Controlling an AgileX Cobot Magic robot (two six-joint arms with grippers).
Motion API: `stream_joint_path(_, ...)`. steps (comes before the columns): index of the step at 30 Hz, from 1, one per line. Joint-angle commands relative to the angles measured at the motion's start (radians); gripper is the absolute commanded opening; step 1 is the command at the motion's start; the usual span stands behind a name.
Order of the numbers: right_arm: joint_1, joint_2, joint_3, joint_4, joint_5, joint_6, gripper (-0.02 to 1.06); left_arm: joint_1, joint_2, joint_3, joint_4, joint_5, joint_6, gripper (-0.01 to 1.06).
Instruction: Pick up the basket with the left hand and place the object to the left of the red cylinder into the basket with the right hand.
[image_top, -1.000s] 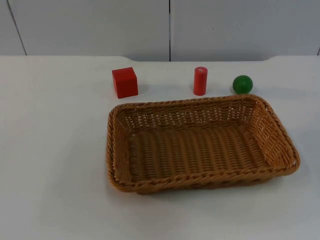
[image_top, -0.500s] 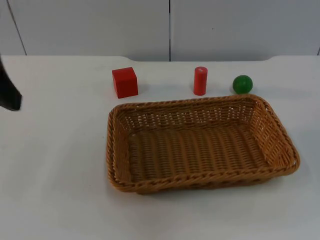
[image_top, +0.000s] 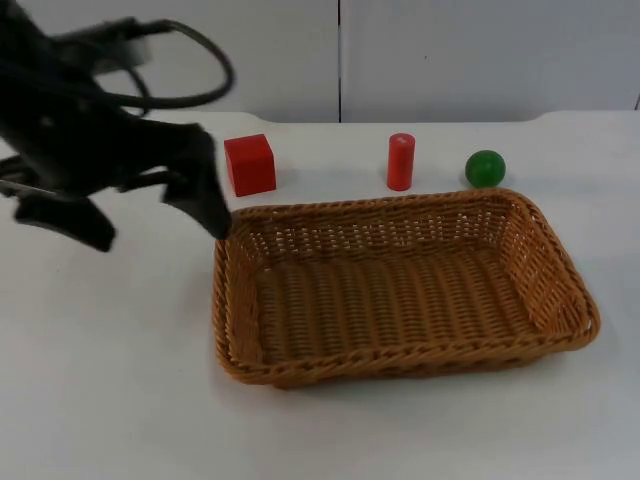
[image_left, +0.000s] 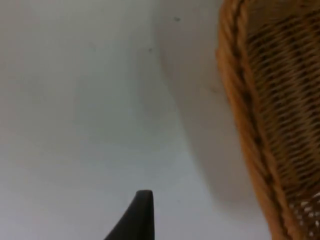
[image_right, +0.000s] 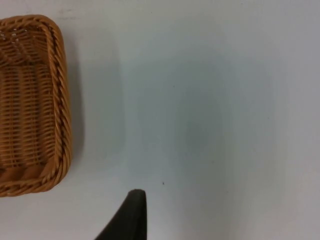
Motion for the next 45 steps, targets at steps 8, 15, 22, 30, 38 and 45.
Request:
stream_joint_path(8, -0.007, 0.000, -0.004, 0.001, -0.008, 0.000, 1.05, -0.066, 0.231, -0.132, -0.080, -0.012, -0.013, 1.01)
stream_joint_path(15, -0.007, 0.000, -0.004, -0.004, -0.012, 0.000, 1.05, -0.066, 0.330, -0.142, -0.156, -0.019, 0.027, 0.62)
stream_joint_path(22, -0.007, 0.000, -0.004, -0.026, -0.017, 0.000, 1.05, -0.066, 0.344, -0.142, -0.187, -0.039, 0.053, 0.06)
stream_joint_path(30, -0.007, 0.000, -0.004, -0.042, -0.017, 0.000, 1.05, -0.066, 0.294, -0.140, -0.188, 0.047, 0.038, 0.00)
stream_joint_path(38, -0.005, 0.000, -0.004, -0.025, -0.004, 0.007, 1.05, -0.066, 0.123, -0.073, -0.106, 0.168, 0.038, 0.00)
stream_joint_path(45, -0.005, 0.000, -0.004, 0.031, -0.002, -0.001, 1.05, 0.037, -0.057, 0.134, -0.112, 0.156, 0.082, 0.00)
